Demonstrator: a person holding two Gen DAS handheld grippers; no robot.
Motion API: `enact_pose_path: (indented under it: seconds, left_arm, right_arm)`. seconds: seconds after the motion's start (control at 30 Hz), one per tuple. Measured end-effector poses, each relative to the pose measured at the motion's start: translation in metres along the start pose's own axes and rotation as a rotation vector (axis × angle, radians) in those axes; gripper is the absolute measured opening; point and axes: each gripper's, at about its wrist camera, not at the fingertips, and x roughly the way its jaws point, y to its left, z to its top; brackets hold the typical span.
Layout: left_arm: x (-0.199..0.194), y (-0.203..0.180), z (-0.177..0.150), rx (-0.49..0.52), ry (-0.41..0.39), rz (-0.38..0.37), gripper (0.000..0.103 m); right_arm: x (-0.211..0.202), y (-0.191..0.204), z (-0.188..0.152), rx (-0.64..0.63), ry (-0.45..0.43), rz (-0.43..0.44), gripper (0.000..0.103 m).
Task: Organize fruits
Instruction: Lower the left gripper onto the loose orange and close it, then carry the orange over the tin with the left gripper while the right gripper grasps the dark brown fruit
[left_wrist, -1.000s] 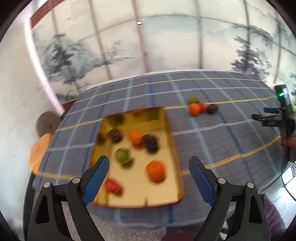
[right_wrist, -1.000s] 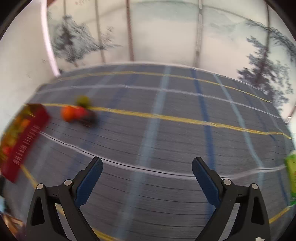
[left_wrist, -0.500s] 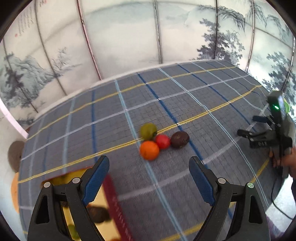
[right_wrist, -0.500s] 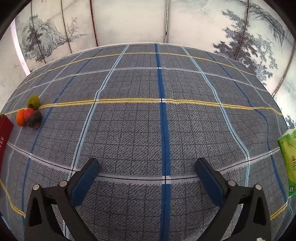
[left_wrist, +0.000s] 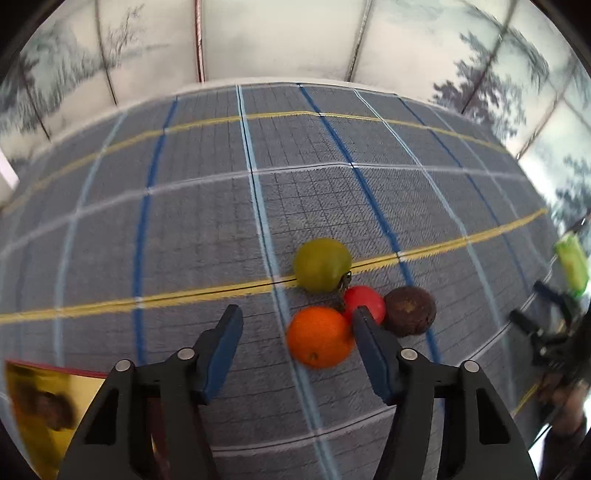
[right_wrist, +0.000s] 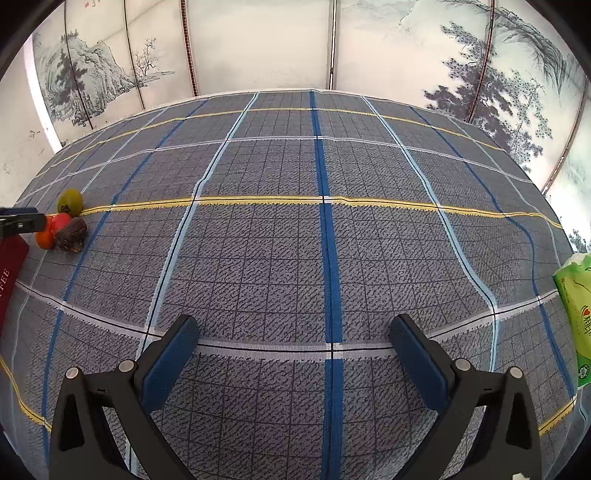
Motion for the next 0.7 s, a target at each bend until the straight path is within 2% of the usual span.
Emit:
enact_pose_path:
  seconds: [0.07,0.1,0.13,0.23,0.37,0.4,0.47,0.6,0.63,0.7]
  left_arm:
    - [0.001,0.004,-0.002,-0.037,-0.012,-0.036,0.056]
    - [0.001,0.009,-0.005,-0.078,-0.01,-0.09,0.044]
    - [0.001,0.012,-0.007,-0.102,-0.004,-0.123,0.037]
    - [-0.004,0.012,-0.019,-0.148,-0.001,-0.121,0.037]
    - [-0.01,-0.007,-0.028,-0.041,-0.02,-0.048,0.037]
    - [-0.008,-0.011,-0.029,-0.015,-0.012,-0.015,0.042]
    - [0.003,-0.013,-0.028,0.005,0.035,0.027,0.042]
    - [0.005,-0.009,-0.027,-0.026,0.031,-0.03,0.042]
    - [0.003,-0.007,-0.028,-0.038,0.025,-0.034,0.038]
    - [0.001,-0.007,-0.03,-0.045,0.027,-0.041,0.037]
  right_arm:
    - [0.0,0.0,0.0,0.0,0.0,0.0,0.103]
    - [0.0,0.0,0.0,0.0,0.0,0.0,0.103]
    - [0.0,0.0,0.0,0.0,0.0,0.0,0.103]
    - [0.0,0.0,0.0,0.001,0.001,0.0,0.103]
    - [0.0,0.0,0.0,0.001,0.001,0.0,0.103]
    - [0.0,0.0,0.0,0.001,0.001,0.0,0.103]
    - [0.0,0.0,0.0,0.001,0.001,0.0,0.103]
    - [0.0,0.0,0.0,0.001,0.001,0.0,0.103]
    - [0.0,0.0,0.0,0.001,0.001,0.0,0.103]
    - [0.0,0.0,0.0,0.001,0.001,0.0,0.103]
